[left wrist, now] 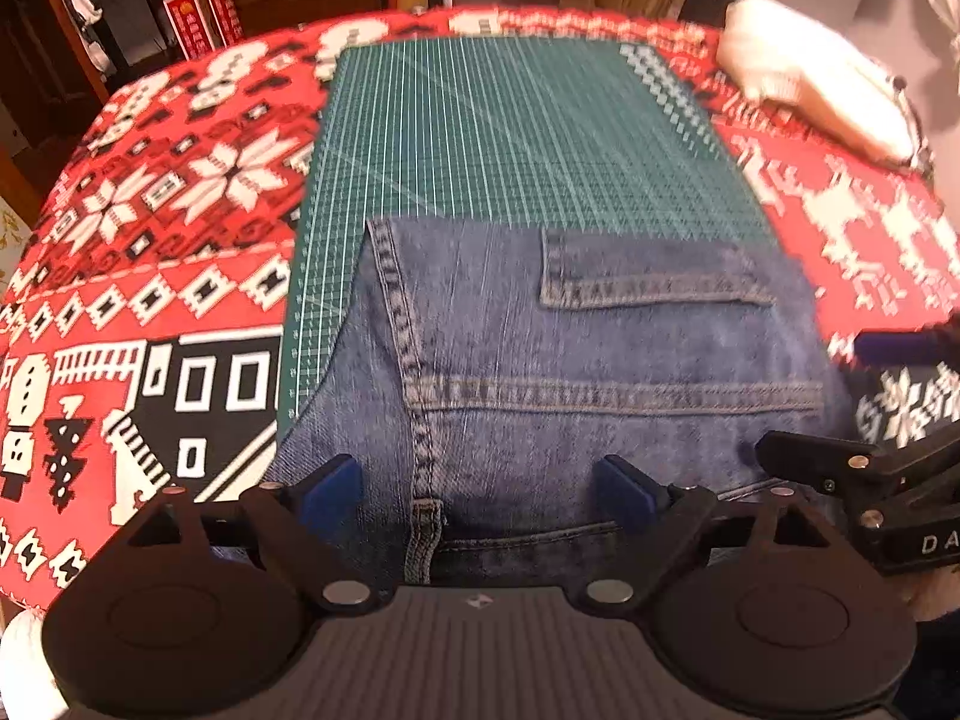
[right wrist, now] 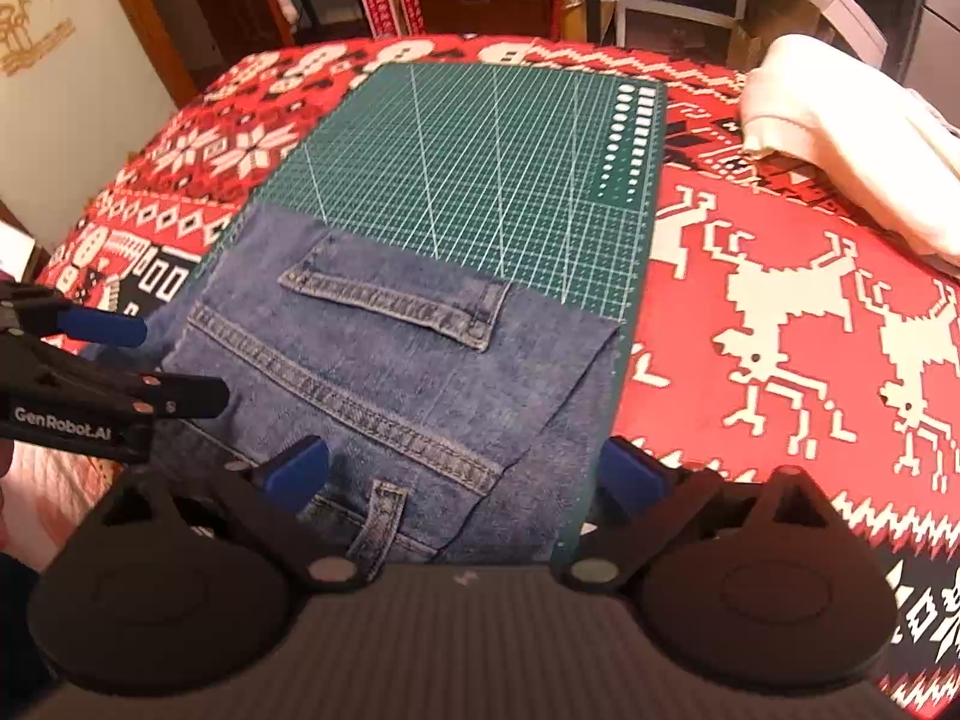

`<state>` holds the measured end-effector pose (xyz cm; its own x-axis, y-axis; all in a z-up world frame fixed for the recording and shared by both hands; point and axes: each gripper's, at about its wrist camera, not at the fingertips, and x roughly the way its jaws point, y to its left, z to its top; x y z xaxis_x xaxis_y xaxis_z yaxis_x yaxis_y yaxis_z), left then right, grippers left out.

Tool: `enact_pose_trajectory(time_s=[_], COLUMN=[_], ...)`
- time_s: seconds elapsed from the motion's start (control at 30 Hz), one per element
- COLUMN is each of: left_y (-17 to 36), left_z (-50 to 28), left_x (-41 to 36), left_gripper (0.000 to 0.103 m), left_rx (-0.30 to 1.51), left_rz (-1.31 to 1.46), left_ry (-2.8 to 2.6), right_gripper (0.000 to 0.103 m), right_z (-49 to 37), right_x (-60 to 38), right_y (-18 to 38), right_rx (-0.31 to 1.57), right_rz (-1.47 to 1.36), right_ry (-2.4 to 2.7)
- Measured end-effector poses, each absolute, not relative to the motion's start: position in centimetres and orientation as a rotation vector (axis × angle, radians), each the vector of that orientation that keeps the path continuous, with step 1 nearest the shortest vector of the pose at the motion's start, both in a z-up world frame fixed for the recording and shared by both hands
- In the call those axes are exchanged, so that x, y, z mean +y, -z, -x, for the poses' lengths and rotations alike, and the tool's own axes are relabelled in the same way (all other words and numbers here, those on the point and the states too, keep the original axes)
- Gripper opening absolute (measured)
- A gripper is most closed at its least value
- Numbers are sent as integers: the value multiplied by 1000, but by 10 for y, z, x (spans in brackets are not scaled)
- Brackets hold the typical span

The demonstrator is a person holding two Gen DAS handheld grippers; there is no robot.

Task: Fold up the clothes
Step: 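Press both open grippers along the folded shorts' edge to flatten it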

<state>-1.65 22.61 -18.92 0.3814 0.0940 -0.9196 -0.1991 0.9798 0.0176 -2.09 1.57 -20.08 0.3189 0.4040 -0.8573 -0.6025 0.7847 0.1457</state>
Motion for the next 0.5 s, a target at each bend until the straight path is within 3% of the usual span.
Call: enact_pose_trajectory(time_s=[0.03, 0.2, 0.5], left_y=[193, 197, 205], left_z=[15, 11, 9], left_x=[226, 233, 250], left_gripper=[96, 103, 103], left_rx=[1177, 1195, 1210], left_rz=[97, 83, 187], left_ry=[-192, -171, -117], right_gripper=[102, 102, 103], right_z=[21, 18, 12], right_x=[19, 32, 30], right_y=[203, 215, 223], right_rx=[1060, 1099, 1139], right_rz=[233, 299, 260], right_ry=[-667, -646, -635])
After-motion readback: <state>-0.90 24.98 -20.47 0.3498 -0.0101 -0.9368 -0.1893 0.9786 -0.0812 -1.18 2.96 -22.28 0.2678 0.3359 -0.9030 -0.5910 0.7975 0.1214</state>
